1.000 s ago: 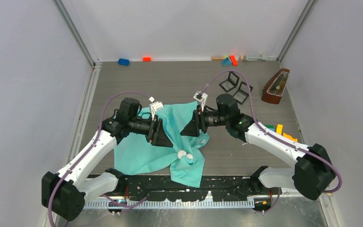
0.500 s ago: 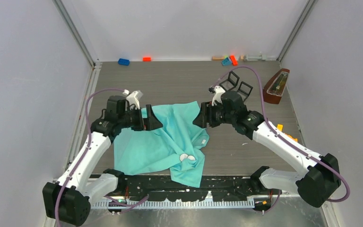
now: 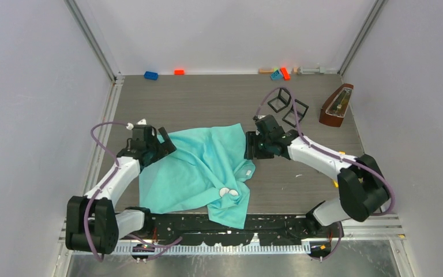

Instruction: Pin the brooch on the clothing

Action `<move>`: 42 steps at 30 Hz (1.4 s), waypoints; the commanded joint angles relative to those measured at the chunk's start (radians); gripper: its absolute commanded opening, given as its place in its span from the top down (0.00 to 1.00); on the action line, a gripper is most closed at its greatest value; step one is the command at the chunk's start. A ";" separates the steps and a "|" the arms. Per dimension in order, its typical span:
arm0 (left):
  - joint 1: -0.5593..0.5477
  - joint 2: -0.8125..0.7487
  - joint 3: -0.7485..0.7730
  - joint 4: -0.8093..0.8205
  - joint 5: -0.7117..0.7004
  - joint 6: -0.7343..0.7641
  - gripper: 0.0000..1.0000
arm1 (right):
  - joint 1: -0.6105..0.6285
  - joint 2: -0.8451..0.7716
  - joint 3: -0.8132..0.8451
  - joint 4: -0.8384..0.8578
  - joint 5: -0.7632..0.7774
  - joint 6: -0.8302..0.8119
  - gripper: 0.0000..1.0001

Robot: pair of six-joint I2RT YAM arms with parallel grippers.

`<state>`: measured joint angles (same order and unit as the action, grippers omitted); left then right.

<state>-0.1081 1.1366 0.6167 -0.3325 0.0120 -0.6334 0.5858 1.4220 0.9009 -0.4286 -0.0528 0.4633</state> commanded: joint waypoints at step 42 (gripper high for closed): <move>0.118 0.331 0.260 0.205 -0.052 -0.003 1.00 | -0.182 0.475 0.351 0.230 -0.209 0.039 1.00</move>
<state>-0.0162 1.5558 0.8188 -0.1322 -0.0402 -0.6285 0.4316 1.9568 1.2491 -0.2394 -0.2111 0.4675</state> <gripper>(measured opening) 0.015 0.026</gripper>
